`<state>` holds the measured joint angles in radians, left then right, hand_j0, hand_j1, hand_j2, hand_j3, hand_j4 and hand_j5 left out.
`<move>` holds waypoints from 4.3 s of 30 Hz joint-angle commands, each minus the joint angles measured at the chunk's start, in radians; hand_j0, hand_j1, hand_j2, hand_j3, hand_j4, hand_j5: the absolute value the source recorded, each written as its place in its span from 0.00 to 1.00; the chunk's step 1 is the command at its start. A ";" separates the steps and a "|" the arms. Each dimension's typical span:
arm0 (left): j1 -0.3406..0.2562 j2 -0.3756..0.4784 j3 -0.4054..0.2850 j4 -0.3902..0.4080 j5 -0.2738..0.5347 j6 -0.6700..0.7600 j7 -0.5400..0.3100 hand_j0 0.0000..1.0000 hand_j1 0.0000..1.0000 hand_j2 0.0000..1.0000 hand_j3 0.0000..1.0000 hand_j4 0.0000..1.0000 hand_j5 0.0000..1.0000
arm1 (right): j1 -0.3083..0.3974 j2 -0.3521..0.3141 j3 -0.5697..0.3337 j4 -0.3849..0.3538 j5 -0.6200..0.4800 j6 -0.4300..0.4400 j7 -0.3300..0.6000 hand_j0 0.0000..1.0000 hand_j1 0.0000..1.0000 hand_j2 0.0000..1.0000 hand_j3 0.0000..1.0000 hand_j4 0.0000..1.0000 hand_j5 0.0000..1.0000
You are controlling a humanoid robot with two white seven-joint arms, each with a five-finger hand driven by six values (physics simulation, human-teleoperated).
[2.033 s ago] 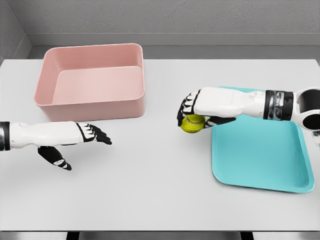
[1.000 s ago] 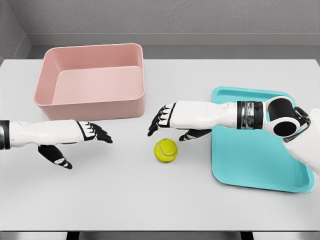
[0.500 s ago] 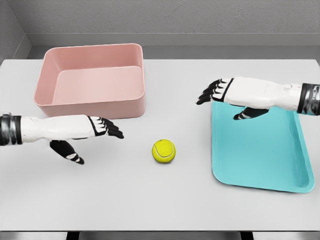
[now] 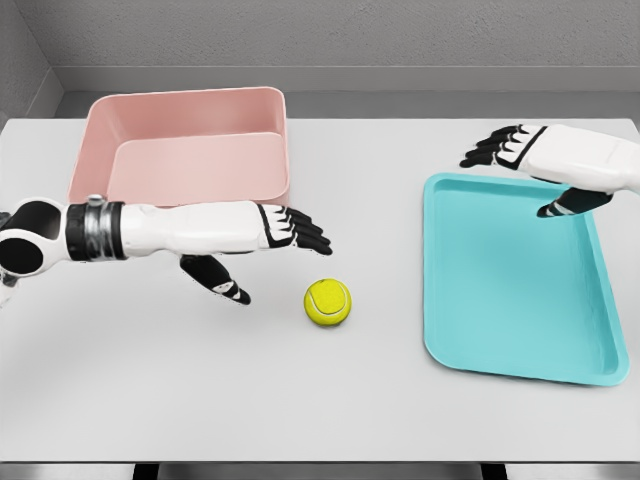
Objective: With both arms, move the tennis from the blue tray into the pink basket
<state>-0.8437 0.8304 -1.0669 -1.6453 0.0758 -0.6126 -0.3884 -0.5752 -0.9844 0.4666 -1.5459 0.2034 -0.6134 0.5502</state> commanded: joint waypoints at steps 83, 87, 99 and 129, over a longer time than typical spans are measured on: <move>-0.075 -0.323 -0.220 0.384 0.064 0.002 -0.119 1.00 1.00 1.00 1.00 1.00 1.00 | 0.012 0.075 -0.012 0.000 -0.032 0.003 0.013 1.00 1.00 1.00 1.00 1.00 1.00; -0.075 -0.320 -0.219 0.384 0.053 0.002 -0.119 1.00 1.00 1.00 1.00 1.00 1.00 | 0.012 0.076 -0.012 0.000 -0.032 0.003 0.013 1.00 1.00 1.00 1.00 1.00 1.00; -0.074 -0.320 -0.220 0.380 0.052 0.002 -0.118 1.00 1.00 1.00 1.00 1.00 1.00 | 0.009 0.096 -0.012 0.007 -0.032 0.003 0.027 1.00 1.00 1.00 1.00 1.00 1.00; -0.074 -0.312 -0.248 0.375 0.032 0.002 -0.115 0.66 0.66 0.66 0.66 0.66 0.66 | -0.032 0.099 -0.002 0.032 -0.044 0.003 0.023 1.00 1.00 1.00 1.00 1.00 1.00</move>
<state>-0.9173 0.5177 -1.3157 -1.2708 0.1092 -0.6123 -0.5036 -0.6075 -0.8825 0.4652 -1.5140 0.1697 -0.6136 0.5748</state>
